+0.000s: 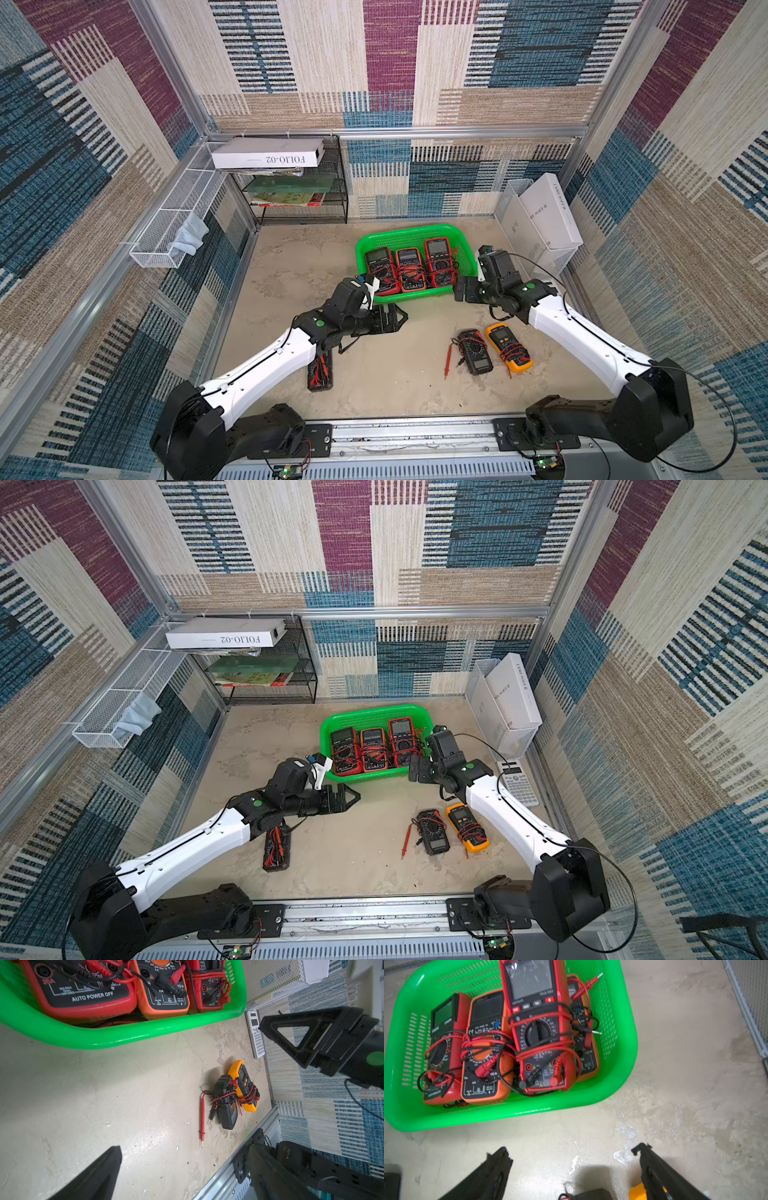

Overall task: Put the multimeter into the basket
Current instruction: Pick up the multimeter from the center of the board.

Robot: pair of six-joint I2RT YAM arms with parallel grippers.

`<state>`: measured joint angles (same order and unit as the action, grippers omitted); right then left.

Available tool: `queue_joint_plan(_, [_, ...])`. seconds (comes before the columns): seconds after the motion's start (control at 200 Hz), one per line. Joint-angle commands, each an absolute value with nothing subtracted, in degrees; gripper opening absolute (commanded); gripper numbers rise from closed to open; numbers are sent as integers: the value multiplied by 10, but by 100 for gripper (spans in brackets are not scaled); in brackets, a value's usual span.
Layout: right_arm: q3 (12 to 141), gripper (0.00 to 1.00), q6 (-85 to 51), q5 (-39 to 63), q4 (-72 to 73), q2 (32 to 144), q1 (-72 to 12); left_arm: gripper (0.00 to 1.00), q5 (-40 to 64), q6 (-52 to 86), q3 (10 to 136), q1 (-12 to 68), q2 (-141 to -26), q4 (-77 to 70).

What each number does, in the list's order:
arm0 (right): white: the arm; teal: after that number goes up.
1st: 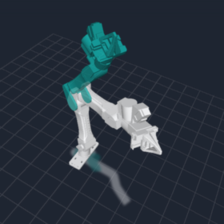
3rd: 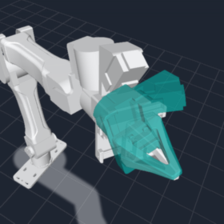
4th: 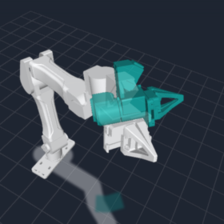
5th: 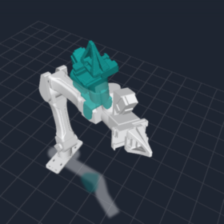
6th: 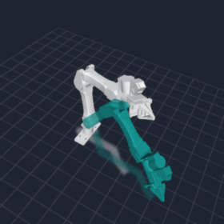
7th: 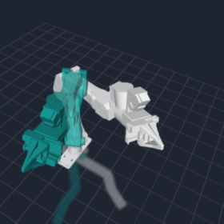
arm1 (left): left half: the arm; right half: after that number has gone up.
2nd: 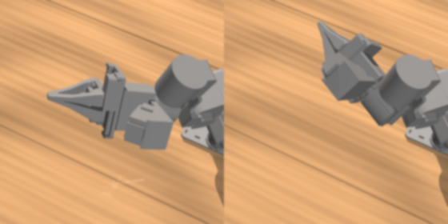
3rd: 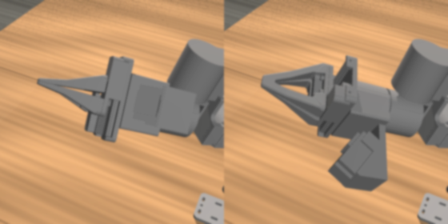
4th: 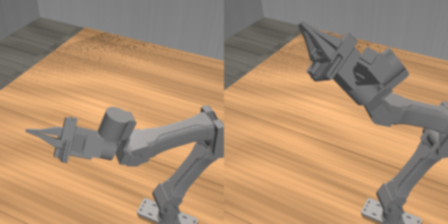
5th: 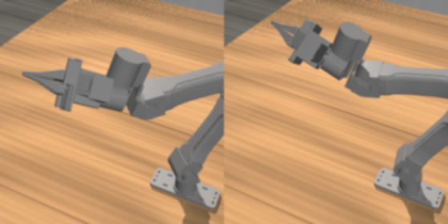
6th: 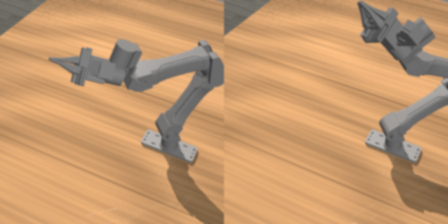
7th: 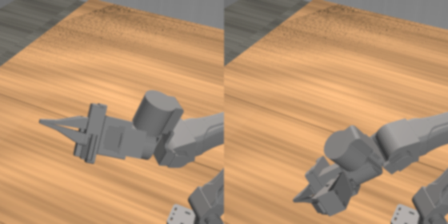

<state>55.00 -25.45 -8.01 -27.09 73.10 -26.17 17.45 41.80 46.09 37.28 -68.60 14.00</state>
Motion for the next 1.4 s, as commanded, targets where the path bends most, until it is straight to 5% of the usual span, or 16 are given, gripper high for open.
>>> queue_joint_plan(0.0, [518,99,-269,-74,-276,708,-266,100,145,432,451,384,-686,99])
queue_joint_plan(0.811, [351,100,-340,-64,-319,605,-335,100,147,425,444,404,-723,70])
queue_joint_plan(1.393, [322,100,-364,-57,-292,669,-371,100,150,422,443,404,-721,66])
